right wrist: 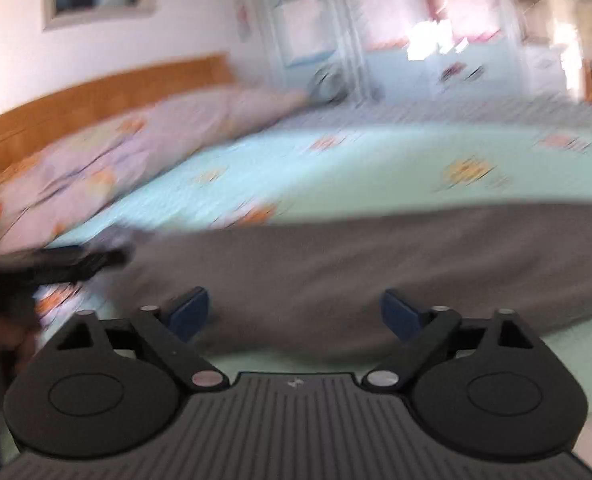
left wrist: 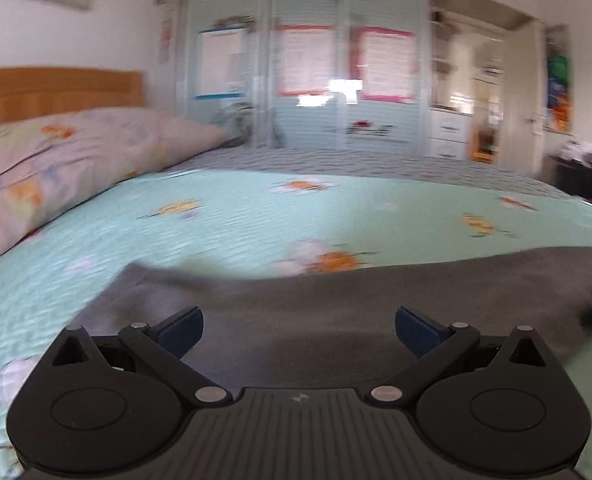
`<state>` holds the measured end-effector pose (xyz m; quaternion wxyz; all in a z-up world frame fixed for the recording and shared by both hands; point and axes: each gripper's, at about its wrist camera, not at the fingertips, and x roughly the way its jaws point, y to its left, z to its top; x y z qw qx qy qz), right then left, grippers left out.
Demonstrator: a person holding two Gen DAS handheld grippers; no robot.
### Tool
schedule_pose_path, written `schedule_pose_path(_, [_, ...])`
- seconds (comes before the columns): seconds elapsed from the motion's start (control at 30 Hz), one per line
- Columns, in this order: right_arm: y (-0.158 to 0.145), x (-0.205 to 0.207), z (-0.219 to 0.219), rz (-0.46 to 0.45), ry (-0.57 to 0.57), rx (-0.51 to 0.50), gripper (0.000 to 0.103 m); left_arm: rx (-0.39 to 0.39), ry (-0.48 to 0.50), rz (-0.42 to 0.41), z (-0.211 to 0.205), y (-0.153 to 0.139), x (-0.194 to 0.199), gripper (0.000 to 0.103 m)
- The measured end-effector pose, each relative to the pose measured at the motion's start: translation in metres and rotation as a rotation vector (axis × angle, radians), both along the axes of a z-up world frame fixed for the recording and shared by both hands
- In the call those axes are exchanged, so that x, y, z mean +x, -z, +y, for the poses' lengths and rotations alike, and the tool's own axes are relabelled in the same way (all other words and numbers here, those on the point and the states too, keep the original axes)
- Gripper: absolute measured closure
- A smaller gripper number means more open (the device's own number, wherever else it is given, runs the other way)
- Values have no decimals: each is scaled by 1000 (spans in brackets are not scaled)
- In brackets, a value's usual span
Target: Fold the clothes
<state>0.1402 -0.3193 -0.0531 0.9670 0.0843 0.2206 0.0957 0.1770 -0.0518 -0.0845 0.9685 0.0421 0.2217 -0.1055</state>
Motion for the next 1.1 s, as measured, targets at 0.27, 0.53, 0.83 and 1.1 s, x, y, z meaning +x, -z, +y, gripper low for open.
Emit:
schedule_pose_path(0.27, [28, 11, -61, 141, 79, -28, 6, 76, 108, -33, -35, 1, -14, 1])
schedule_pose_path(0.53, [15, 27, -96, 63, 158, -112, 5, 104, 182, -42, -51, 6, -18, 1])
schedule_pose_path(0.83, [23, -3, -220, 33, 477, 208, 5, 79, 224, -22, -48, 14, -10, 1])
schedule_pose_path(1.1, [74, -17, -323, -143, 646, 993, 6, 22, 241, 24, -45, 14, 1, 1])
